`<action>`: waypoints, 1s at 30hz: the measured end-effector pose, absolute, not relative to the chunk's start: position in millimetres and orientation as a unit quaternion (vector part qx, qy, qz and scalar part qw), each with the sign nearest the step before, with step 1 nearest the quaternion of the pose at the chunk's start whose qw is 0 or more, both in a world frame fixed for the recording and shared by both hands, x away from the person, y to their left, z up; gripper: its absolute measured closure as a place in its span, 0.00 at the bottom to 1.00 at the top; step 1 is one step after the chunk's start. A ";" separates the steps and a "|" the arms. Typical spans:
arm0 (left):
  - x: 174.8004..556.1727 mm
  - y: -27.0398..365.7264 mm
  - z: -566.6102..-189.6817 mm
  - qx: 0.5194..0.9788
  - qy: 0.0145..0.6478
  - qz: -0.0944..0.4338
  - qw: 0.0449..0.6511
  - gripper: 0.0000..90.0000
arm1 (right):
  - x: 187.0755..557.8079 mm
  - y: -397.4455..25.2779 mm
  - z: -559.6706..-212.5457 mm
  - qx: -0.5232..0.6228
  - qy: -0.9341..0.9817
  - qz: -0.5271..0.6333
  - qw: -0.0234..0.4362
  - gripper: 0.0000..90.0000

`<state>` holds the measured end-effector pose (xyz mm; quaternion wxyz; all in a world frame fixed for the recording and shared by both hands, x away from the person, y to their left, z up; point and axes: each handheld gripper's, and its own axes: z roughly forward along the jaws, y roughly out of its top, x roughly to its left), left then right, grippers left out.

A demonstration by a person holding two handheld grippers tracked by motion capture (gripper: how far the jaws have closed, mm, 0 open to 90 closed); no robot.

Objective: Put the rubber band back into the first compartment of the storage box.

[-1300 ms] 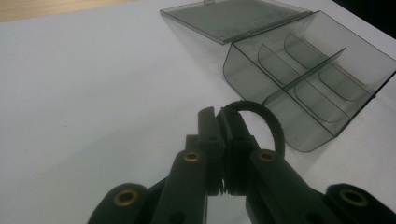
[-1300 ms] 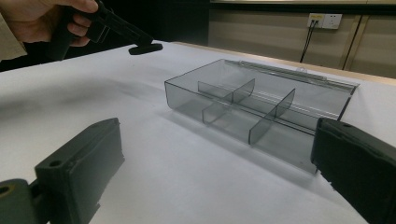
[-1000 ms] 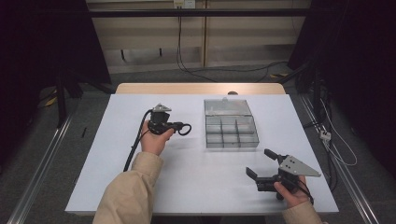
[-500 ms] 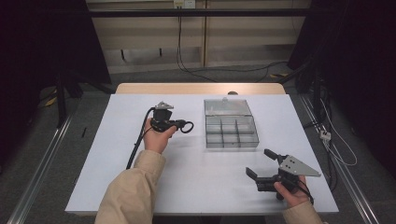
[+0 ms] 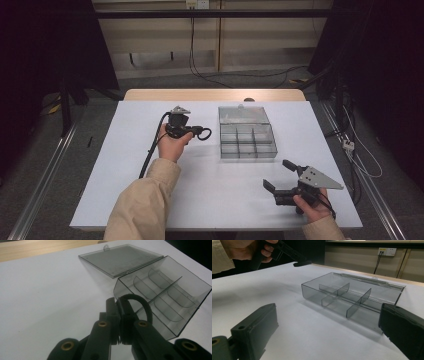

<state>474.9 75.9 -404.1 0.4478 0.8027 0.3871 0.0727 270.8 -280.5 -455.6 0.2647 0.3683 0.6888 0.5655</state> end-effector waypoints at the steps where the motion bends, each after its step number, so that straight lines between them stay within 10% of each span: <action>1: 475.1 75.4 -403.2 0.804 0.384 0.073 0.447 0.98 | 270.8 -280.5 -455.6 0.368 0.689 0.566 0.264 0.02; 30: 485.5 50.9 -393.5 0.806 0.374 0.076 0.452 0.98 | 270.2 -280.7 -454.8 0.366 0.689 0.567 0.264 0.03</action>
